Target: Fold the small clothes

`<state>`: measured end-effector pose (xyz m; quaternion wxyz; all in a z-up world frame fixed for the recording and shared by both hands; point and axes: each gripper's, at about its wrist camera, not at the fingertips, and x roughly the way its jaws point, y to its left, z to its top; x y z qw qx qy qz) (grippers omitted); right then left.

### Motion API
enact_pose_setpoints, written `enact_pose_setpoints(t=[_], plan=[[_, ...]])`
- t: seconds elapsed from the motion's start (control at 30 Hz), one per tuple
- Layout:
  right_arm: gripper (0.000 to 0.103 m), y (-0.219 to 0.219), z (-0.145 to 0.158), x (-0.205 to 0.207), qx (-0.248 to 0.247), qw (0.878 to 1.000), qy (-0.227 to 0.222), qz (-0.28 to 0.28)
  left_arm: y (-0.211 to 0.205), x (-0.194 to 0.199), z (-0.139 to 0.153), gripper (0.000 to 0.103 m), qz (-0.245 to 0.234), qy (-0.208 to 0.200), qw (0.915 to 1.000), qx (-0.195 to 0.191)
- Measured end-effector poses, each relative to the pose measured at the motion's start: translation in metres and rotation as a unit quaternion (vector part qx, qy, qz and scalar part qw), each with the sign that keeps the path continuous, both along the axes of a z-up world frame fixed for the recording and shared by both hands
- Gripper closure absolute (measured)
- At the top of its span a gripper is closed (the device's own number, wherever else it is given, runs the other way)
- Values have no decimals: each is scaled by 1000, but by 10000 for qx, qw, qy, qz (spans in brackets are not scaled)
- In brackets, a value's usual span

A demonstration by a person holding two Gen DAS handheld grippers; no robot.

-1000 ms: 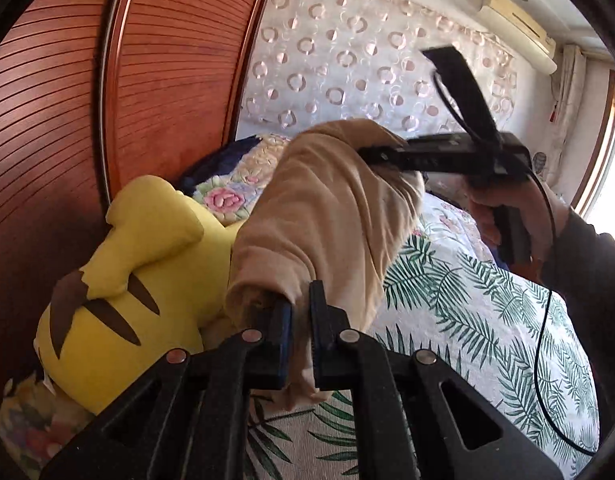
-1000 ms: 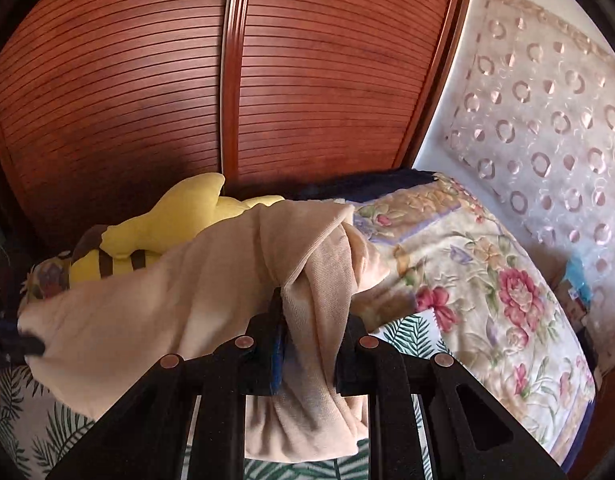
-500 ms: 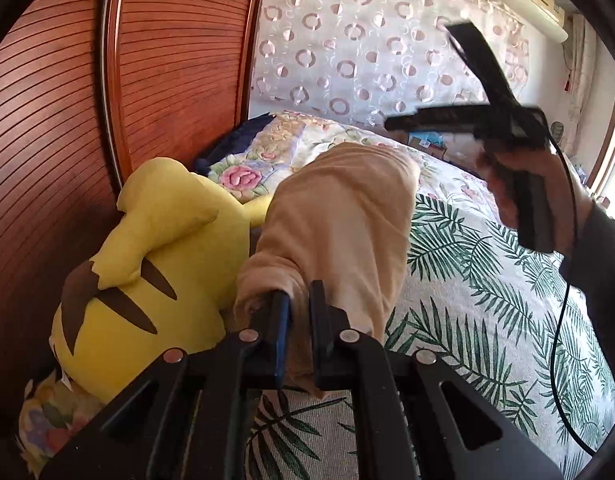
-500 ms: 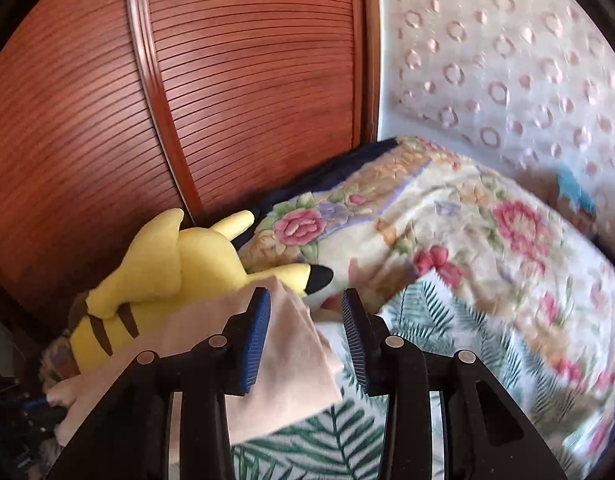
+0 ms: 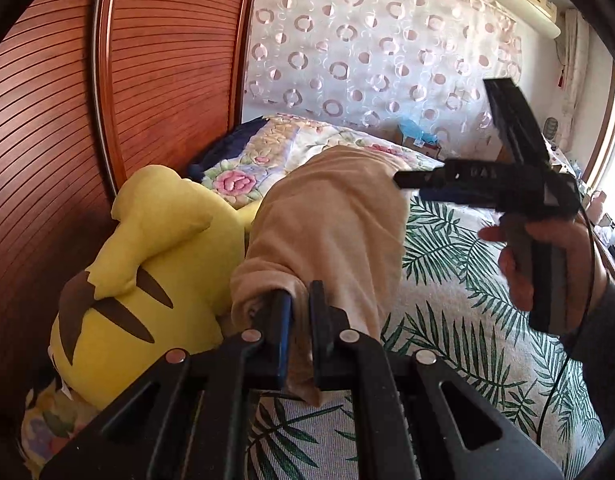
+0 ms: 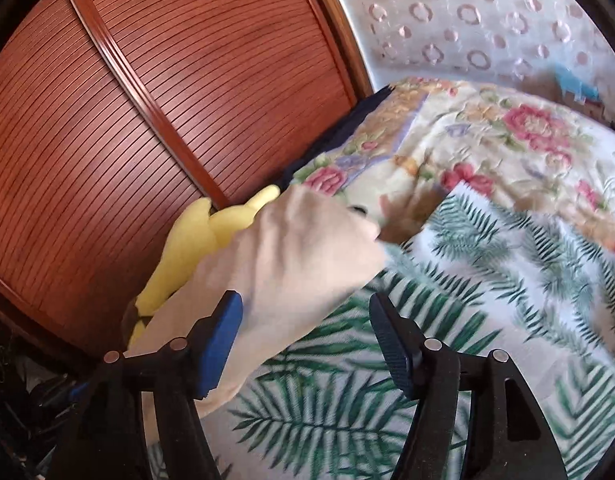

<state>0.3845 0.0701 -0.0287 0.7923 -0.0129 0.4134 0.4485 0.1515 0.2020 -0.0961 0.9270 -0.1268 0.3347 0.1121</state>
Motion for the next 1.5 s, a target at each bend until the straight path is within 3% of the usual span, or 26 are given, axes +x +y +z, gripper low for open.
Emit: enact_pose_setpoints(t=[0.17,0.37,0.43,0.53,0.67,0.77,0.9,0.93,1.0,1.1,1.13,1.23,1.3,1.37,1.5], plan=[[35,17,-17,18,277,9980,542,-185,3,0,0,96,-43,-15,10000,-80],[37,33,-26,27,256,9984,454,-217,0,2,3,98,-178,-70,9998,-109],[70,35,-27,27,179,9990,388,-155,-1,1,5,99,-162,-127,9998,-73],[83,38,-20,22,178,9997,152,-2,-3,-2,11,99,-169,-224,9996,-43],[83,29,14,10,174,9993,-270,193,-10,-12,30,99,-271,-405,9987,-129],[83,15,26,10,91,9989,-439,146,-22,-14,34,99,-407,-314,9986,-122],[79,3,8,18,-385,9970,-656,-124,-37,-14,24,99,-502,-112,9987,-45],[69,3,1,18,-558,9951,-796,-172,-40,-13,21,99,-432,-40,9990,78],[60,4,-11,18,-948,9892,-1034,-415,-38,-14,16,99,-383,29,9992,61],[56,-8,-14,14,-995,9852,-1264,-599,-37,-22,18,99,-379,-8,9991,163],[56,-14,-13,10,-975,9848,-1306,-600,-38,-25,21,97,-395,-24,9990,221],[56,-35,-6,-7,-883,9827,-1482,-675,-41,-35,30,55,-491,-199,9984,215],[56,-55,-2,-25,-791,9817,-1556,-763,-47,-41,39,49,-524,-303,9976,337],[56,-77,5,-50,-636,9804,-1657,-855,-57,-46,48,30,-533,-408,9966,476],[55,-122,12,-104,-403,9772,-1790,-1070,-77,-53,67,22,-706,-630,9937,604]])
